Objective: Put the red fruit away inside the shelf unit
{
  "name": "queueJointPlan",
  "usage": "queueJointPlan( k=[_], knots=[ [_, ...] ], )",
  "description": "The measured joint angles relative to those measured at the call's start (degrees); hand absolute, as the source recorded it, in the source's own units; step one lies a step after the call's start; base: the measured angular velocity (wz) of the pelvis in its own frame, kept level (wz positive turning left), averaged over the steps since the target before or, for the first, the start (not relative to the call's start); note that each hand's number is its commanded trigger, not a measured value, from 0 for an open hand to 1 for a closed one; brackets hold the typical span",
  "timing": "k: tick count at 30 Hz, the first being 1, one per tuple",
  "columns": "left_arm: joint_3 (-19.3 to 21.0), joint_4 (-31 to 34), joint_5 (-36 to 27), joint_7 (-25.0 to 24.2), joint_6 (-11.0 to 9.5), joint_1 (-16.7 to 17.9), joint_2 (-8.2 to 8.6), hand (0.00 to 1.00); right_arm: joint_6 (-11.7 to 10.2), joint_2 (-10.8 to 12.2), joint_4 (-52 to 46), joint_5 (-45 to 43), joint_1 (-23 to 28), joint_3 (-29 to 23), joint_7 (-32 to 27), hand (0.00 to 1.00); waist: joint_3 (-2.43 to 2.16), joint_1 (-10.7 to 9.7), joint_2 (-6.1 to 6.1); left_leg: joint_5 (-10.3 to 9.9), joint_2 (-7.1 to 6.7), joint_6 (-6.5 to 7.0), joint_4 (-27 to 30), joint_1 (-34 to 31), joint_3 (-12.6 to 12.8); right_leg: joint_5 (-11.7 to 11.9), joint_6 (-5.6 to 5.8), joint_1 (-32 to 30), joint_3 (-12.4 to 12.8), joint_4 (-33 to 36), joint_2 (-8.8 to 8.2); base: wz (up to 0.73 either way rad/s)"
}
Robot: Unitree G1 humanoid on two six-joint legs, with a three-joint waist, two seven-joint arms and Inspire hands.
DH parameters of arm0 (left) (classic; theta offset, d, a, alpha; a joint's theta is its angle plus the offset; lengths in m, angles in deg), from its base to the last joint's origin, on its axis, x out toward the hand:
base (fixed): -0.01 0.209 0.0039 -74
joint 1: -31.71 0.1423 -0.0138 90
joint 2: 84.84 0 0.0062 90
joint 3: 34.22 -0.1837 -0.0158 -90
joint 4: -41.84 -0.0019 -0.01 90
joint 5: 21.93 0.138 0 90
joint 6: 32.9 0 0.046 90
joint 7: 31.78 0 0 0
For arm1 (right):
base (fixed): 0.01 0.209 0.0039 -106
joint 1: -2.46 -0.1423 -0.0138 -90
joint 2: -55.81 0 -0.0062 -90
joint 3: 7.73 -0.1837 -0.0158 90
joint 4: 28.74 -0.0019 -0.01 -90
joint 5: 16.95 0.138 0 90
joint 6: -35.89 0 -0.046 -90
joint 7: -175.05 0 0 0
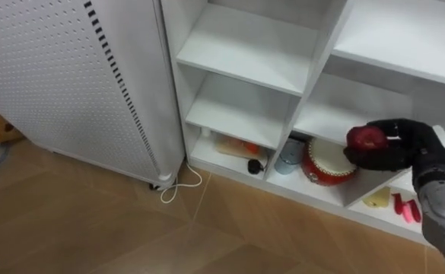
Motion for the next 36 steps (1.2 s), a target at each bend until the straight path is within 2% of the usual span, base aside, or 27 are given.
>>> queueJointPlan(
  k=[5,10,11,12,18,26,31,36],
  knots=[
    [-0.02,0.39,-1.0,1.38,-0.02,1.01,-1.31,0.0,-0.01,0.0,-0.15,2.95,-2.05,0.35,-4.45,1.0,-0.02,0.27,-0.03,-0.02,-0.03,0.04,0.16,-0.26,-0.1,-0.13,0.13,0.02,-0.26,0.08,-0.17,0.01],
    [0.07,1.82,-0.94,1.75,0.45,3.13,-1.41,0.0,0.0,0.0,-0.21,8.25,-2.77,0.45,-8.77,1.0,-0.03,0.37,-0.04,-0.02,0.07,0.05,0.16,-0.36,-0.41,-0.16,0.15,0.37,-0.72,-0.05,-0.24,0.02],
    [0.16,2.19,-0.91,1.79,0.53,3.4,-1.41,0.0,0.0,-0.01,-0.21,9.02,-2.8,0.45,-9.39,0.38,-0.03,0.37,-0.04,-0.02,0.08,0.04,0.19,-0.37,-0.53,-0.18,0.16,0.41,-0.8,-0.06,-0.25,0.06],
    [0.13,2.54,-0.87,1.83,0.51,3.77,-1.39,0.0,-0.01,-0.02,-0.21,10.24,-2.86,0.44,-10.52,0.0,-0.03,0.41,-0.04,-0.02,0.09,0.04,0.24,-0.39,-0.69,-0.21,0.2,0.49,-0.93,-0.08,-0.26,0.03],
    [-0.21,2.52,-0.59,2.8,0.55,4.32,-1.38,0.0,-0.01,-0.23,-0.11,14.47,-3.76,0.44,-16.81,0.0,-0.03,1.75,-0.02,-0.02,-0.05,0.04,0.37,-0.38,-0.75,-0.31,0.07,0.59,-1.15,0.08,-0.39,0.01],
    [-0.17,2.47,-0.44,5.48,0.65,4.78,-1.37,0.0,-0.03,-2.13,-0.14,20.45,-5.24,0.26,-26.0,0.0,-0.04,1.55,-0.03,-0.06,-0.94,0.11,1.27,-0.37,-1.09,-1.58,0.46,1.02,-1.54,1.81,-1.7,0.11],
    [-0.3,2.3,-0.3,7.78,1.93,4.81,-1.37,0.0,0.08,-2.25,1.17,22.27,-5.54,0.18,-31.57,0.0,-0.03,1.71,-0.02,-0.05,-1.75,0.12,1.57,-0.36,-1.94,-1.71,0.54,1.81,-2.42,1.83,-1.96,0.06],
    [-2.02,2.36,-0.46,9.93,3.88,4.79,-1.33,0.0,0.41,-2.24,3.58,22.28,-6.01,0.23,-37.12,0.0,0.06,3.42,0.15,-0.54,-0.92,0.49,2.42,-0.29,-1.84,-1.83,0.75,2.25,-2.59,1.82,-1.73,-0.02]
  ],
)
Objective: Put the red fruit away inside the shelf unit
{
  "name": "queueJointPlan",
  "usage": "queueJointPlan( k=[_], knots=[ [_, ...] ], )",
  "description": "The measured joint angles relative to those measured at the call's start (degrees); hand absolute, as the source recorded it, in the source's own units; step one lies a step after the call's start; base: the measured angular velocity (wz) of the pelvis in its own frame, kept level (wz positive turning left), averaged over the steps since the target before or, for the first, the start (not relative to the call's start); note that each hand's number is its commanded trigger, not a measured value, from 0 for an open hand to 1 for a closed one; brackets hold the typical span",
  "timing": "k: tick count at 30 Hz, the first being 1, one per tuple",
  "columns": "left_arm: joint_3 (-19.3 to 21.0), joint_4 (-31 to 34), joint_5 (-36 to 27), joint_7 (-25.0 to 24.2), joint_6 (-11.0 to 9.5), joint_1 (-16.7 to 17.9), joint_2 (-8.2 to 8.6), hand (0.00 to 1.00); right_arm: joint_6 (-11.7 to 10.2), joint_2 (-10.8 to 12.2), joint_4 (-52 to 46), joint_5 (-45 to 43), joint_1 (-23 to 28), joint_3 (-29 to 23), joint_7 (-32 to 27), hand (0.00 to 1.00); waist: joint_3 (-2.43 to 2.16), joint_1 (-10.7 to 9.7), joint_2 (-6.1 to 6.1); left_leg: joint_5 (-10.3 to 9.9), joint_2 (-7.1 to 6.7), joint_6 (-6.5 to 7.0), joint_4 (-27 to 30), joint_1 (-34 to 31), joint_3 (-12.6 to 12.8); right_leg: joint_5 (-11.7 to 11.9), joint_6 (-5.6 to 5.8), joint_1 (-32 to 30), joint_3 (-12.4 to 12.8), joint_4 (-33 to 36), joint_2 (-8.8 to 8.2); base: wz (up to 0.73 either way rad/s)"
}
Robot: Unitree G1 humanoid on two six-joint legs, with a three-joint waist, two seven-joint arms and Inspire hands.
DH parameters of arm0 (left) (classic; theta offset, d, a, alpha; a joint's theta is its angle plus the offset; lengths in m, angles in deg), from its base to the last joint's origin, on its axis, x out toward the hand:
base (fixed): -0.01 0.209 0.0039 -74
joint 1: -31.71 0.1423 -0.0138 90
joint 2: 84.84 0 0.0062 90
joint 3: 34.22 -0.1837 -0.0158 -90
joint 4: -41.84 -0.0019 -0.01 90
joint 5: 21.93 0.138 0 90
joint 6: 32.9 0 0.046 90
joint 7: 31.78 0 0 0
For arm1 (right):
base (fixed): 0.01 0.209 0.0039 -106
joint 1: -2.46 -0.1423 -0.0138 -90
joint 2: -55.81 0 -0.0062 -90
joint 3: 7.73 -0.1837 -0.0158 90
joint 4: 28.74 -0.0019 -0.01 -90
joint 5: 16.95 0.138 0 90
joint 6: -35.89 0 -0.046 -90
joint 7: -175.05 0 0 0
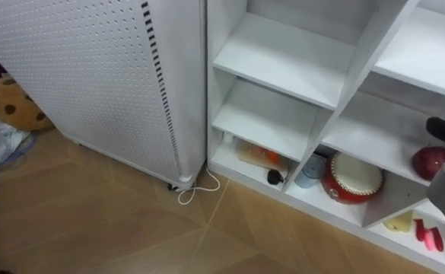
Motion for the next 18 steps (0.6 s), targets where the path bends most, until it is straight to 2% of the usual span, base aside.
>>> queueJointPlan(
  k=[4,7,11,14,15,18],
  knots=[
    [-1.52,-0.06,-0.48,1.18,1.78,0.0,-0.03,0.0,0.51,0.03,0.65,-0.01,-0.03,0.45,-2.83,0.0,0.06,0.71,0.1,-0.11,-0.03,0.16,0.02,0.38,0.1,-0.07,0.22,0.37,0.08,-0.07,-0.03,0.0],
    [-2.02,-0.09,-0.49,1.19,1.89,0.0,0.08,0.0,1.22,0.03,1.0,-0.02,-0.02,1.96,-3.39,0.0,0.64,1.43,1.01,-0.44,-0.1,0.23,0.02,2.0,0.05,-0.2,0.43,2.03,-0.01,-0.19,-0.13,0.0],
    [-1.95,-0.14,-0.46,1.13,1.9,-0.01,0.17,0.0,1.43,0.03,1.09,0.17,0.17,1.85,-2.73,0.0,0.62,1.61,1.8,-0.6,-0.58,0.14,-0.38,3.21,0.1,-0.4,0.74,3.21,0.2,-0.58,-0.13,0.0],
    [-1.6,-0.08,0.07,0.37,1.83,0.0,0.83,0.0,1.42,0.03,1.62,-0.24,2.15,1.83,0.27,0.0,0.66,1.73,2.5,-0.52,-0.25,0.35,-1.85,5.92,0.08,-0.06,1.2,5.95,0.09,-2.48,0.23,-0.03],
    [-1.54,-0.11,0.09,-0.16,1.71,0.0,1.04,0.0,1.33,0.03,1.65,-0.79,3.66,1.84,1.96,0.0,0.61,2.19,2.93,-0.62,0.11,0.49,-2.52,7.49,0.12,0.26,1.53,7.53,0.29,-3.73,0.96,-0.14],
    [-1.41,-1.13,0.09,-1.56,1.41,-0.11,1.68,0.0,0.95,0.03,1.69,-3.23,7.29,1.92,7.74,0.0,0.54,2.74,3.39,-0.66,0.05,0.62,-5.33,11.75,1.17,0.81,2.02,10.93,1.08,-6.1,1.03,-0.14]
  ],
)
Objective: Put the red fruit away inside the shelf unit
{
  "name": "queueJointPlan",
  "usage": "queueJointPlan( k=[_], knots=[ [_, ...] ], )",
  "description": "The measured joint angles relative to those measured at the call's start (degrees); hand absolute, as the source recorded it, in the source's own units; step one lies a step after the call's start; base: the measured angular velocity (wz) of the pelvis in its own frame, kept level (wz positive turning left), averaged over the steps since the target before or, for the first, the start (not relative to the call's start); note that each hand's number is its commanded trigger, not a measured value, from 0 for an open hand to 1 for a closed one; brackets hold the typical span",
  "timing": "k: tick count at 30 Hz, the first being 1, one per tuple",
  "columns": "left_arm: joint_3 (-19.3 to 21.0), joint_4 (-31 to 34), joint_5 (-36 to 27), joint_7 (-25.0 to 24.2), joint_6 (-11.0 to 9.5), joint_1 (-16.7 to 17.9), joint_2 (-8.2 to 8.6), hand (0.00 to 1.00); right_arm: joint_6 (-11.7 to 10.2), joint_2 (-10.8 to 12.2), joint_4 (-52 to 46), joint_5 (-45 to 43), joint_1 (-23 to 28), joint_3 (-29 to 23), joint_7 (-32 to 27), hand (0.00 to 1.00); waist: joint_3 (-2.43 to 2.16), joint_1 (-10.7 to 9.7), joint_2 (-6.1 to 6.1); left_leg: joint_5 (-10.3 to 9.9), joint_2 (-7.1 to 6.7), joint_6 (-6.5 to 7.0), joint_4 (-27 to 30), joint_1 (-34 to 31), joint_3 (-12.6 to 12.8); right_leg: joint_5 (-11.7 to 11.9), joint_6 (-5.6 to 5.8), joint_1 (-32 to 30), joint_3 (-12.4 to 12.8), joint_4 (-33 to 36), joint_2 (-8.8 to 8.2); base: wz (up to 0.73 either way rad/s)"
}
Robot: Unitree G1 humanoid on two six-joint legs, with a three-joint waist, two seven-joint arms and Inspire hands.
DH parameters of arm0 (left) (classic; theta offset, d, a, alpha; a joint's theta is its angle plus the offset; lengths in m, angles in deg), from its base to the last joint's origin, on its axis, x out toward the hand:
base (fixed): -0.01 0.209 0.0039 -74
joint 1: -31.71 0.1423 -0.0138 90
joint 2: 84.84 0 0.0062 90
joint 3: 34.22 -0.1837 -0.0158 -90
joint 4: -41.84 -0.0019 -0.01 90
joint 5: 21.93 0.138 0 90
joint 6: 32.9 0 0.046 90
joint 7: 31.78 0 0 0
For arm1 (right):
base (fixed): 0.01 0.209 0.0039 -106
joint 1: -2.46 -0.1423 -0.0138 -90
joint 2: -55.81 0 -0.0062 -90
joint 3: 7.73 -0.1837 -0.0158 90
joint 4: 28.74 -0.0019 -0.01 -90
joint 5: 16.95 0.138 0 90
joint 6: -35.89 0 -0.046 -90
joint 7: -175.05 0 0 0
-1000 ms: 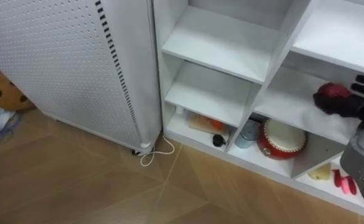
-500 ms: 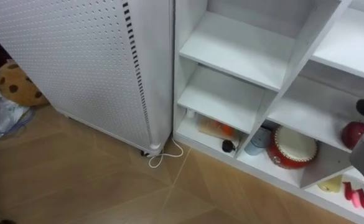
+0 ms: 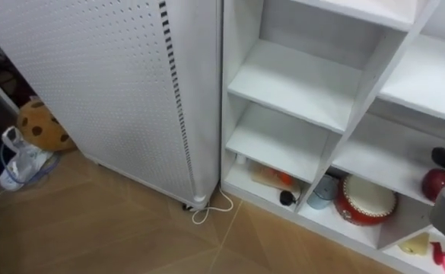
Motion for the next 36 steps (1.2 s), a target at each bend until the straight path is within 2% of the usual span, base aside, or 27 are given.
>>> queueJointPlan(
  k=[4,6,10,11,13,14,15,16,17,19,21,23,25,26,27,29,30,34,36],
  knots=[
    [-0.02,-3.05,0.0,-3.04,-0.13,-0.12,0.55,0.0,-0.74,0.01,0.5,-6.47,7.23,0.04,10.09,0.0,-0.05,0.01,0.41,0.03,-0.04,0.19,-3.88,6.05,1.53,0.46,0.52,4.87,0.93,-3.08,0.09,-0.08],
    [0.26,-3.26,0.04,-4.85,-0.3,-0.14,0.89,0.0,-0.8,0.02,1.46,-8.9,9.84,0.58,14.93,0.0,-0.25,0.09,0.87,0.05,0.4,0.22,-4.96,7.86,2.02,0.63,0.79,6.38,1.45,-4.31,0.73,-0.15],
    [1.22,-4.48,-0.04,-7.33,-2.2,-1.1,0.92,0.0,-1.19,0.47,3.2,-13.71,18.89,2.32,26.55,0.0,-0.62,-0.75,1.32,0.06,1.32,0.21,-8.77,13.39,3.25,0.95,0.86,11.48,1.52,-7.96,1.61,-0.07],
    [1.22,-4.7,-0.04,-7.64,-2.47,-1.07,0.91,0.0,-1.15,0.65,3.48,-14.68,20.34,2.31,27.91,0.0,-0.71,-1.04,1.41,0.06,1.38,0.2,-9.26,14.24,3.4,0.98,0.91,12.25,1.56,-8.43,1.76,-0.09],
    [1.31,-5.82,-0.08,-9.08,-2.76,-0.96,0.93,0.0,-1.07,1.96,3.93,-17.99,26.05,2.25,32.79,0.0,-1.08,-2.37,1.72,0.07,2.12,0.18,-10.72,17.51,4.37,1.0,0.96,15.42,1.76,-10.39,2.49,-0.18],
    [2.12,-6.57,-0.06,-9.65,-3.24,-1.04,1.08,0.0,-1.07,2.89,4.29,-20.29,29.04,2.22,34.88,0.0,-1.67,-3.34,1.91,0.06,2.37,0.14,-11.76,19.0,4.43,1.18,1.09,16.97,1.68,-11.79,3.01,-0.13],
    [2.38,-6.93,-0.07,-9.89,-3.54,-1.13,1.09,0.0,-1.0,3.41,4.36,-21.48,30.48,2.22,35.69,0.0,-1.95,-3.74,1.86,0.13,2.44,0.04,-12.45,19.8,4.63,1.32,1.13,17.65,1.69,-12.47,3.16,-0.08],
    [3.03,-7.67,0.0,-10.26,-3.95,-1.15,1.41,0.0,-0.97,4.84,4.38,-23.46,33.68,2.12,37.33,0.0,-2.57,-4.78,2.32,0.23,2.83,-0.12,-14.05,21.71,4.77,1.87,1.33,19.69,1.74,-14.57,3.92,-0.11],
    [3.43,-7.98,-0.02,-10.28,-4.09,-1.12,1.7,0.0,-0.97,5.61,4.33,-24.24,35.22,2.08,38.03,0.0,-2.81,-5.15,2.64,0.24,3.18,-0.14,-14.72,22.8,4.9,2.24,1.32,20.89,1.75,-15.77,4.44,-0.17],
    [3.79,-9.39,-0.01,-10.29,-5.26,-1.02,2.64,0.0,-1.16,8.48,4.3,-27.33,42.27,2.0,41.25,0.0,-3.44,-7.68,3.38,0.54,3.22,-0.29,-18.53,28.25,5.39,3.06,1.86,26.27,1.59,-19.79,5.02,-0.05],
    [5.72,-9.85,0.56,-10.19,-5.75,-0.84,3.83,0.0,-1.15,10.19,4.4,-28.84,47.22,1.58,42.93,0.0,-3.64,-8.73,3.64,1.12,3.14,-0.24,-22.18,32.53,6.73,3.35,2.36,30.16,1.67,-22.94,5.13,-0.06],
    [7.2,-10.06,1.22,-10.15,-6.69,0.28,4.81,0.0,-1.22,11.96,4.14,-29.22,51.53,0.36,44.4,0.0,-3.79,-9.75,3.77,1.73,3.02,-0.33,-26.04,36.94,7.77,4.18,2.87,33.91,2.82,-26.28,5.76,-0.28],
    [9.59,-8.65,2.43,-10.03,-7.34,2.99,6.09,0.0,-1.35,13.84,3.58,-28.36,56.45,-0.78,45.78,0.0,-3.76,-11.39,3.42,2.52,2.96,-0.55,-31.2,43.15,8.94,5.28,3.33,39.29,3.09,-30.94,6.43,-0.23],
    [10.27,-7.72,2.88,-9.76,-7.58,4.43,6.49,0.0,-1.38,15.17,3.55,-27.87,58.31,-2.5,46.65,0.0,-4.09,-12.54,3.6,2.92,2.89,-0.71,-33.29,45.59,8.94,5.78,3.54,41.78,3.1,-33.02,6.8,0.0],
    [10.47,-7.57,3.47,-9.66,-7.63,4.94,6.67,0.0,-1.38,15.74,3.57,-27.79,59.0,-3.09,46.92,0.0,-4.13,-12.91,3.43,3.07,2.85,-0.8,-34.33,46.84,8.95,6.0,3.62,42.87,3.1,-33.91,6.92,0.0],
    [12.33,-7.82,5.9,-8.83,-7.28,5.88,8.23,0.0,-1.4,17.6,3.62,-27.76,61.02,-4.7,47.53,0.0,-4.16,-13.84,2.94,3.34,2.63,-1.07,-37.07,51.35,9.07,6.26,3.92,46.79,2.97,-36.84,7.62,0.0],
    [12.43,-7.83,6.56,-8.77,-7.16,6.04,8.52,0.0,-1.47,17.91,3.79,-27.76,61.62,-4.93,47.61,0.0,-4.13,-14.18,2.96,3.4,2.6,-1.11,-37.69,52.23,9.05,6.37,4.11,47.67,2.9,-37.53,7.78,0.07],
    [14.97,-7.91,11.43,-8.48,-6.86,6.67,11.55,0.0,-2.72,20.55,4.7,-27.74,63.07,-9.38,46.94,0.0,-4.27,-15.58,3.14,3.53,2.29,-1.16,-41.51,58.35,8.9,7.38,5.09,54.5,2.86,-42.55,8.57,0.03],
    [15.01,-7.78,11.56,-8.49,-6.8,6.48,12.01,0.0,-3.28,22.03,5.23,-27.62,63.11,-11.48,46.43,0.0,-4.41,-15.95,3.16,3.53,2.29,-1.16,-42.42,59.65,8.74,8.03,5.25,56.34,2.96,-44.52,8.9,-0.02]
  ],
)
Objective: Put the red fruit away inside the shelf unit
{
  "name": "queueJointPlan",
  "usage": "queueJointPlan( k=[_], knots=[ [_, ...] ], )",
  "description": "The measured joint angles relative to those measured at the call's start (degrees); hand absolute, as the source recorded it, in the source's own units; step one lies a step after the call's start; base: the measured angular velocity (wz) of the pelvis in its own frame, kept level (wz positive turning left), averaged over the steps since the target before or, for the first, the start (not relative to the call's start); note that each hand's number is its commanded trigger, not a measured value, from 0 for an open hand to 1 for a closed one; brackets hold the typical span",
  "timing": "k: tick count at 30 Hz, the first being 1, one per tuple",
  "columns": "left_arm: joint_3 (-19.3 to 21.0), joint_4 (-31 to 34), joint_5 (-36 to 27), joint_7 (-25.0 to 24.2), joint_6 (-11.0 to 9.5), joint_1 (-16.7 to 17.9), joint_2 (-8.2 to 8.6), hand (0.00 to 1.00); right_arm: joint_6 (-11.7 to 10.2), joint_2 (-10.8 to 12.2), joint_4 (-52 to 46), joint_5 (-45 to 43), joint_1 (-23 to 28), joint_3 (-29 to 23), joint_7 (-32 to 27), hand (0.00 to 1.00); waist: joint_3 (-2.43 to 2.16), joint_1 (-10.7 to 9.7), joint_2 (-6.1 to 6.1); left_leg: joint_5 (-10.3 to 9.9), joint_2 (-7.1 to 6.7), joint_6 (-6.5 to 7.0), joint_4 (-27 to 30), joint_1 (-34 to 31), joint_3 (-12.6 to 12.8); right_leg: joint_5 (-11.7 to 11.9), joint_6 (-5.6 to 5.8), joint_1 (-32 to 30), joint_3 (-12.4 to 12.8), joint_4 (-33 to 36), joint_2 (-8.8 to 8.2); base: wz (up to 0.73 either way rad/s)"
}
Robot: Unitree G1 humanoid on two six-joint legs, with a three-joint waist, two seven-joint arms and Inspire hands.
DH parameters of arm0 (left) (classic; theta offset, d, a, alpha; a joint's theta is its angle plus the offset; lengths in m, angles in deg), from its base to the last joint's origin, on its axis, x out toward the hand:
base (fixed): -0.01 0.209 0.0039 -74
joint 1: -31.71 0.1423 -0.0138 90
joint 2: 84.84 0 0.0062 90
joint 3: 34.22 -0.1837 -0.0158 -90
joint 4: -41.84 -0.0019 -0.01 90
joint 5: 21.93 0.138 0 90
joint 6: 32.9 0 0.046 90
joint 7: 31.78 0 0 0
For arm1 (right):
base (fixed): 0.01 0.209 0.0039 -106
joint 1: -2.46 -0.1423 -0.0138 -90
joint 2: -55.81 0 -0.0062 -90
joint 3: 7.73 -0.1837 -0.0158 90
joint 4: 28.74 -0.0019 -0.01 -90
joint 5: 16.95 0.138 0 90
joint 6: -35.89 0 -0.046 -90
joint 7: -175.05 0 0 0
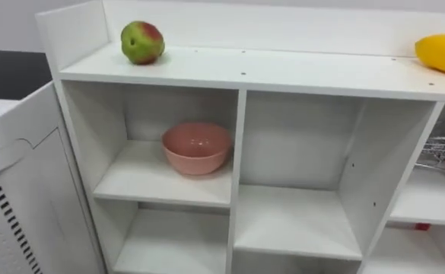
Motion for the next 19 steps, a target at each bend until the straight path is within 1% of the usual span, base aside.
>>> queueJointPlan(
  k=[1,3,4,7,8,10,11,12,13,17,19],
  knots=[
    [0.31,0.09,0.41,-0.01,0.05,-0.31,0.16,0.0,-0.2,0.78,0.27,-0.04,-0.15,-1.09,-0.18,0.0,-0.02,-0.34,-0.01,0.0,-0.04,0.0,-0.02,0.54,-0.15,0.4,0.11,0.83,-0.01,-1.02,0.08,0.0],
    [1.86,0.03,1.43,-0.11,0.37,-0.83,0.33,0.0,-0.33,1.6,1.13,-0.09,-0.44,-2.28,-0.15,0.0,-0.02,-0.79,0.01,0.0,-0.16,0.01,-0.65,1.67,-0.27,0.7,0.26,2.07,0.13,-2.06,0.17,0.0],
    [2.85,-0.13,2.21,-0.14,0.58,-1.22,0.3,0.0,-0.33,1.81,1.52,-0.2,-0.58,-2.28,-0.01,0.0,0.0,-1.25,-0.01,0.0,-0.21,0.01,-0.92,2.22,-0.22,0.9,0.36,2.93,0.07,-2.64,0.21,0.0],
    [5.27,-0.23,2.52,-0.3,0.71,-2.26,0.3,0.0,-0.33,2.25,2.51,-0.36,-0.85,-3.36,0.37,0.0,0.14,-1.39,-0.13,0.08,-0.27,0.14,-1.72,3.68,0.04,0.93,0.41,3.89,0.19,-2.6,0.22,-0.03],
    [6.11,-0.22,2.58,-0.33,0.71,-2.59,0.54,0.0,-0.3,2.54,2.91,-0.61,-0.91,-4.54,0.64,0.0,0.08,-1.39,0.04,0.08,-0.27,0.14,-1.68,3.93,0.16,0.94,0.4,4.08,0.34,-2.6,0.23,-0.04],
    [6.38,-0.45,2.7,-0.44,0.8,-2.62,0.86,0.0,-0.29,2.8,2.98,-0.85,-0.93,-5.49,0.66,0.0,0.25,-1.45,0.19,0.1,-0.21,0.18,-1.71,4.53,0.36,1.02,0.38,4.61,0.53,-2.6,0.28,-0.05],
    [6.38,-0.76,2.73,-0.51,0.81,-2.61,0.96,0.0,-0.29,2.84,3.03,-0.9,-0.94,-5.71,0.68,0.0,0.24,-1.44,0.18,0.1,-0.19,0.18,-1.71,4.71,0.49,1.02,0.38,4.72,0.62,-2.56,0.3,-0.08],
    [6.39,-1.4,2.73,-0.59,0.88,-2.64,1.25,0.0,-0.28,2.88,3.31,-1.03,-0.98,-6.38,0.82,0.0,0.21,-1.42,0.46,0.1,-0.12,0.18,-1.69,4.94,0.79,1.07,0.31,4.79,0.9,-2.46,0.35,-0.12],
    [6.39,-2.5,2.75,-0.7,0.97,-2.85,1.65,0.0,-0.22,2.82,3.51,-1.19,-1.25,-6.82,1.13,0.0,0.37,-1.4,0.62,0.14,-0.03,0.25,-1.68,5.12,1.14,1.27,0.25,4.75,1.27,-2.41,0.42,-0.14],
    [6.44,-4.38,2.86,-2.0,2.6,-3.32,2.22,0.0,0.26,2.8,3.63,-1.2,-1.37,-7.28,1.14,0.0,0.45,-1.84,0.87,0.24,0.01,0.43,-1.61,5.39,1.38,1.46,0.23,4.73,1.73,-1.96,0.45,-0.06],
    [7.39,-4.86,3.68,-3.23,3.56,-3.35,2.53,0.0,0.38,2.8,3.71,-1.12,-1.37,-7.28,1.14,0.0,0.51,-1.8,0.9,0.24,0.07,0.45,-1.91,5.62,1.31,1.46,0.23,4.66,2.02,-1.41,0.46,-0.06]
  ],
)
